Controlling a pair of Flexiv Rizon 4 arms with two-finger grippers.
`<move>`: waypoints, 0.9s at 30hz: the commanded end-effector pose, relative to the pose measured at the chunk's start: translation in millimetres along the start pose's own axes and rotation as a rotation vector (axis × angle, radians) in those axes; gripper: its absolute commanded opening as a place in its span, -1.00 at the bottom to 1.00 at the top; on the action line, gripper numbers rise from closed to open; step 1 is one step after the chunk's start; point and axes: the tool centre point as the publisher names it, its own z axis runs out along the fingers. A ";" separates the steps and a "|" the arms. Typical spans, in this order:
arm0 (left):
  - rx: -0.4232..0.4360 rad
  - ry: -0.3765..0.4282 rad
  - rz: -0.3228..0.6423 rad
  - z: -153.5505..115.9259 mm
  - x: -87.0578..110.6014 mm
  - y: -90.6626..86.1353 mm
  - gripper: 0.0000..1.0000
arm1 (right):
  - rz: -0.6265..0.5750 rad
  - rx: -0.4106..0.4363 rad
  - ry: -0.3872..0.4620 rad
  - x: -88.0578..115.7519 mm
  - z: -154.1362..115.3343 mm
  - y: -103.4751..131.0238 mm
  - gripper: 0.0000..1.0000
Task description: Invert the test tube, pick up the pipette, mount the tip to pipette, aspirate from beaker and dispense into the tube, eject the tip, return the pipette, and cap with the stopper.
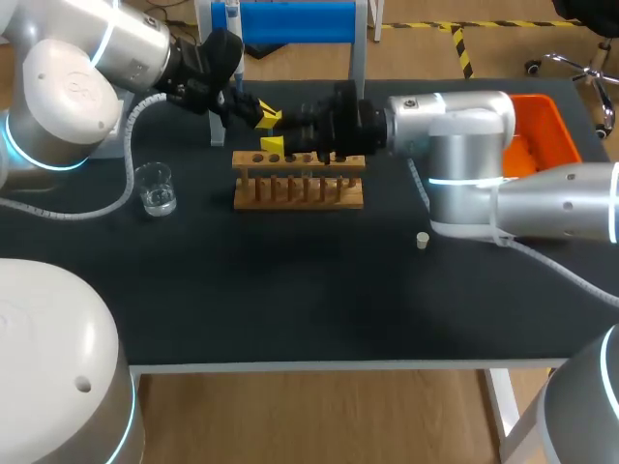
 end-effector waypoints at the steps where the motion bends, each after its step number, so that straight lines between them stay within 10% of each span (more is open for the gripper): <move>1: -0.004 0.003 -0.001 -1.2 -0.5 -0.8 -1.00 | 0.000 0.000 0.013 -2.6 1.1 -1.7 -0.06; 6: -0.004 0.003 -0.001 -1.2 -0.5 -0.8 -1.00 | 0.001 0.002 0.019 -1.6 1.5 -2.0 -0.18; 10: -0.004 0.003 -0.001 -1.2 -0.5 -0.8 -1.00 | 0.003 -0.002 0.026 -0.1 1.2 -2.4 -1.00; 24: -0.004 0.003 -0.001 -1.2 -0.5 -0.8 -1.00 | 0.002 -0.005 0.028 2.3 -1.7 -0.9 -1.00; 26: -0.004 0.003 -0.001 -1.2 -0.5 -0.8 1.00 | 0.002 -0.005 0.029 3.6 -2.9 -0.3 -1.00; 27: -0.004 0.003 -0.001 -1.2 -0.5 -0.8 1.00 | 0.001 -0.004 0.029 4.5 -3.9 0.1 -1.00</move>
